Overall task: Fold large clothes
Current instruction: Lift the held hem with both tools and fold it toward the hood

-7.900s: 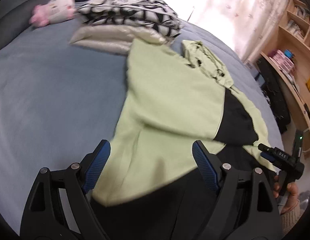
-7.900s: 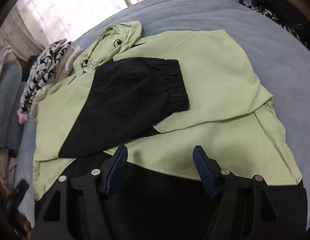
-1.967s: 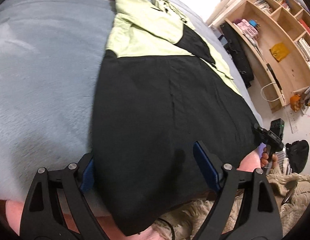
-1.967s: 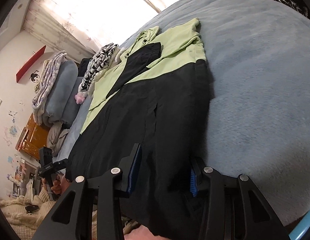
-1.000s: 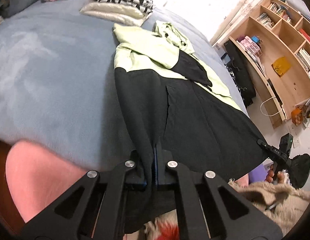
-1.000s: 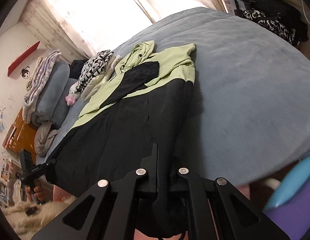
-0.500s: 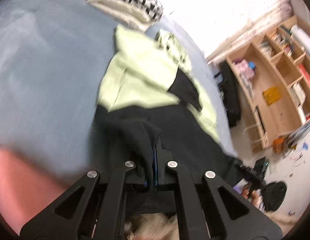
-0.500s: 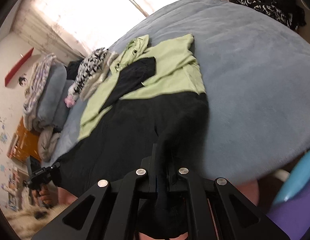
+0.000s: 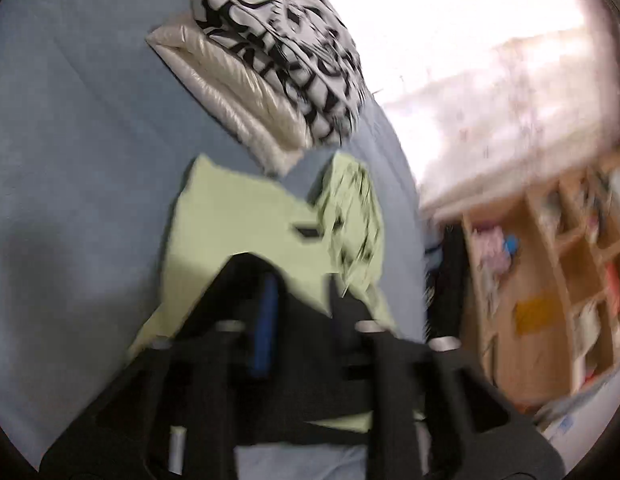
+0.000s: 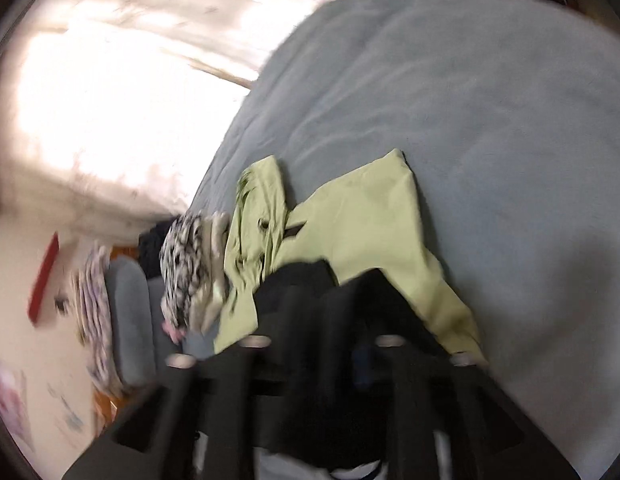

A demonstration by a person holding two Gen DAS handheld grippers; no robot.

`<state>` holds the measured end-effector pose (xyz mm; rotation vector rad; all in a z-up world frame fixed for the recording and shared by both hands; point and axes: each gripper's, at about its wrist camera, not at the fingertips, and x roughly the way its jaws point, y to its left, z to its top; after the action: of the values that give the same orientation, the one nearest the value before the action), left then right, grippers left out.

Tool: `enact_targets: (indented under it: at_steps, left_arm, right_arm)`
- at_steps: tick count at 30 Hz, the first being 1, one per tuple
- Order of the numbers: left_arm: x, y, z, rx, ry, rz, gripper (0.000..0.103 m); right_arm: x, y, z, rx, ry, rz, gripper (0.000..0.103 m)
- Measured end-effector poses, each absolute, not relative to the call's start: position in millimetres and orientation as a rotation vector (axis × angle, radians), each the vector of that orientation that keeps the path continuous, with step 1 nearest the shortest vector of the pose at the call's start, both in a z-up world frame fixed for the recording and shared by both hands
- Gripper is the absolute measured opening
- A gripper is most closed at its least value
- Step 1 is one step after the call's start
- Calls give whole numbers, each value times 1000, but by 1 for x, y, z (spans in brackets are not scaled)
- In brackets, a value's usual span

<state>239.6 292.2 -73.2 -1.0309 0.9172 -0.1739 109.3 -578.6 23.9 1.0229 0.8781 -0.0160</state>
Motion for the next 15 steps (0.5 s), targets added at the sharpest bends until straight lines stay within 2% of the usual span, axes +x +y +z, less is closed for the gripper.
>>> enact_targets:
  at_steps: [1, 2, 6, 10, 15]
  left_arm:
    - [247, 296, -75, -1055, 889, -163, 52]
    - [257, 299, -74, -1082, 848, -140, 54]
    - [287, 300, -75, -1004, 844, -92, 54]
    - [299, 277, -83, -717, 945, -144, 54]
    - [275, 243, -99, -356, 1026, -267, 54]
  right_arm:
    - [119, -579, 21, 1043, 865, -23, 74]
    - [130, -579, 21, 1057, 839, -29, 78]
    - [156, -577, 15, 1078, 791, 20, 81]
    - [169, -574, 15, 1010, 791, 68, 83]
    - [173, -560, 14, 795, 853, 57, 83]
